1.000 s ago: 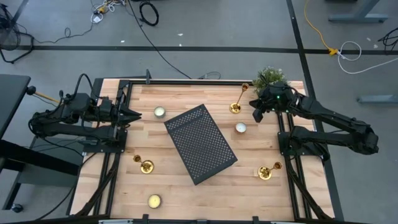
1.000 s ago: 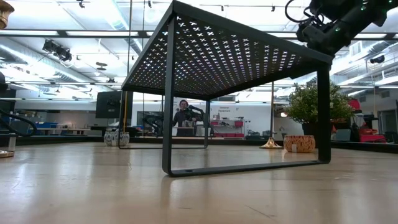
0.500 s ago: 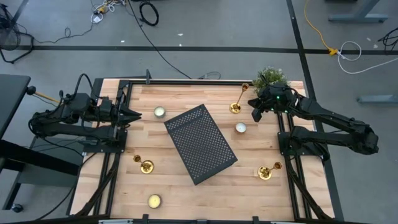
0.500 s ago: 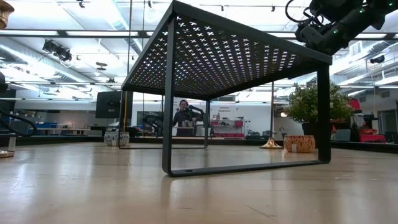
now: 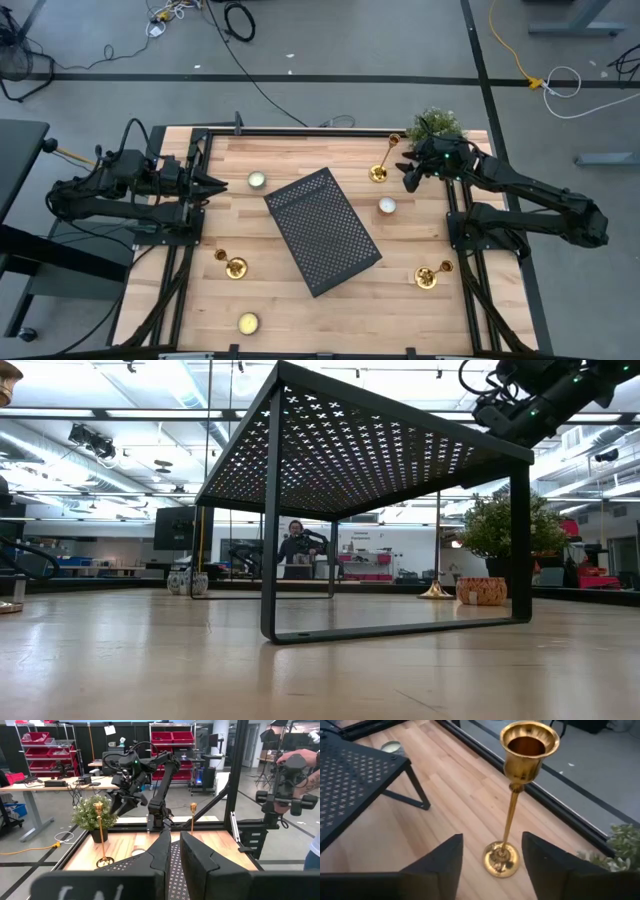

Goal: Pick & Place candle stick holders
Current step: Put the top gold candle holder on the shelf

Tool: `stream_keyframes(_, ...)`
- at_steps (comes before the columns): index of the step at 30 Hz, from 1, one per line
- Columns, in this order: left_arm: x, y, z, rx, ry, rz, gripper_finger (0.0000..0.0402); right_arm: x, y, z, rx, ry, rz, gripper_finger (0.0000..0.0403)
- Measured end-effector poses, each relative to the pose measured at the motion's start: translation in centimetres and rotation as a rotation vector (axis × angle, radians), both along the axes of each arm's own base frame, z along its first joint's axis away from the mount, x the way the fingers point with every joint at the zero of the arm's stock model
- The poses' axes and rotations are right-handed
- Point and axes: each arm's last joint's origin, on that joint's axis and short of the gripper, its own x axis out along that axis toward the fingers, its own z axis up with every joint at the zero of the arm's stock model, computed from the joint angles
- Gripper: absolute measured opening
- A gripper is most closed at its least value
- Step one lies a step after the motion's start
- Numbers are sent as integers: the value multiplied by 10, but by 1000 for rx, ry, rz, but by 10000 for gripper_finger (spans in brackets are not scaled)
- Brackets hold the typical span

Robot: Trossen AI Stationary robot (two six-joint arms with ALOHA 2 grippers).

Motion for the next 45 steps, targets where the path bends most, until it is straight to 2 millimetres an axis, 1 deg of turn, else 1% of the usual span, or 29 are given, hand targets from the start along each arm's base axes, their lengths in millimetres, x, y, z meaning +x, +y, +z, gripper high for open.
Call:
stream_keyframes(5,0,0,0,0,0,0,46,2,-2,-2,-6,16,-21,240)
stream_keyframes(11,0,0,0,0,0,0,46,7,-5,-2,-17,-1,-20,258)
stream_keyframes(22,0,0,0,0,0,0,46,18,-12,-7,-27,2,-15,252)
stream_keyframes(31,0,0,0,0,0,0,46,25,-19,-9,-103,27,-58,251)
stream_keyframes(45,0,0,0,0,0,0,46,35,-26,-16,-121,51,-92,252)
